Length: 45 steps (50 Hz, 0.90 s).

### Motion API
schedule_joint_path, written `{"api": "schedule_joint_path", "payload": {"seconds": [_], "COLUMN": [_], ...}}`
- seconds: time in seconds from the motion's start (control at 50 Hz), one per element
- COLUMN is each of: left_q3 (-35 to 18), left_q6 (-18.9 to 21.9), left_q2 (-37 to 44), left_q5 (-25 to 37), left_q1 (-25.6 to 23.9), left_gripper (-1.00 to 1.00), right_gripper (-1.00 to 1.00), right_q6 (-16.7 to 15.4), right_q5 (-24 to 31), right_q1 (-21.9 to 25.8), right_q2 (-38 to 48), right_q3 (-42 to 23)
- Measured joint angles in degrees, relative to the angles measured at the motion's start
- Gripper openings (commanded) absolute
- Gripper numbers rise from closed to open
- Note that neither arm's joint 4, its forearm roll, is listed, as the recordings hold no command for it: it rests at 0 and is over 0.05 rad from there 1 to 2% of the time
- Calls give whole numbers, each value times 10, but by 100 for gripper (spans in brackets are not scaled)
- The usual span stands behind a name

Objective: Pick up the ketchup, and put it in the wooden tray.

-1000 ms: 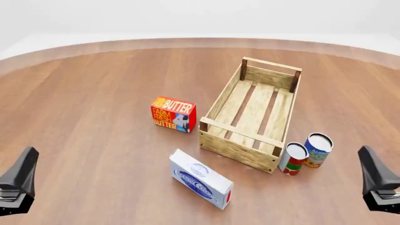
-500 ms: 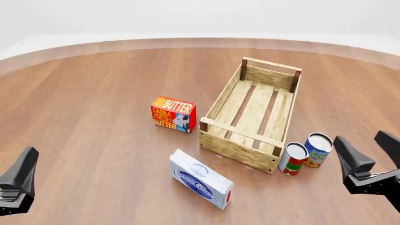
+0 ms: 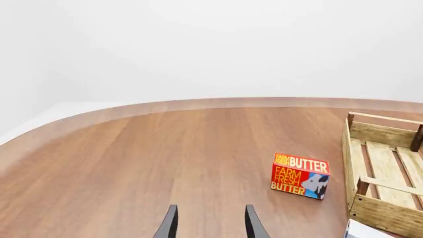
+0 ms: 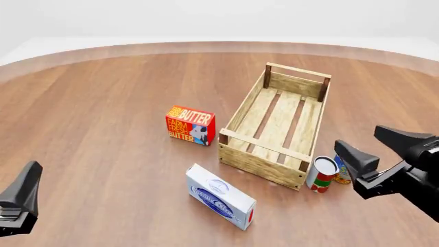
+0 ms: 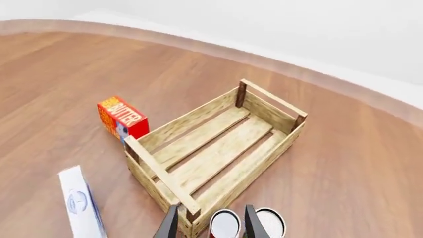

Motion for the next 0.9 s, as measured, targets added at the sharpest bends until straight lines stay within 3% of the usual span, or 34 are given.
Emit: {"api": "schedule_joint_path", "payload": {"seconds": [0.48,0.9], "left_q3": [0,0], "left_q6": [0,0], "left_q2": [0,-1], "left_q5": [0,1], "left_q1": [0,0], "left_gripper": [100,100], "right_gripper": [100,100], "right_q6": [-21,-23], "right_q5": [-17,-73], "right_q1": [112,210], "right_q2": [129,239], "right_q3": [-68,-105]}}
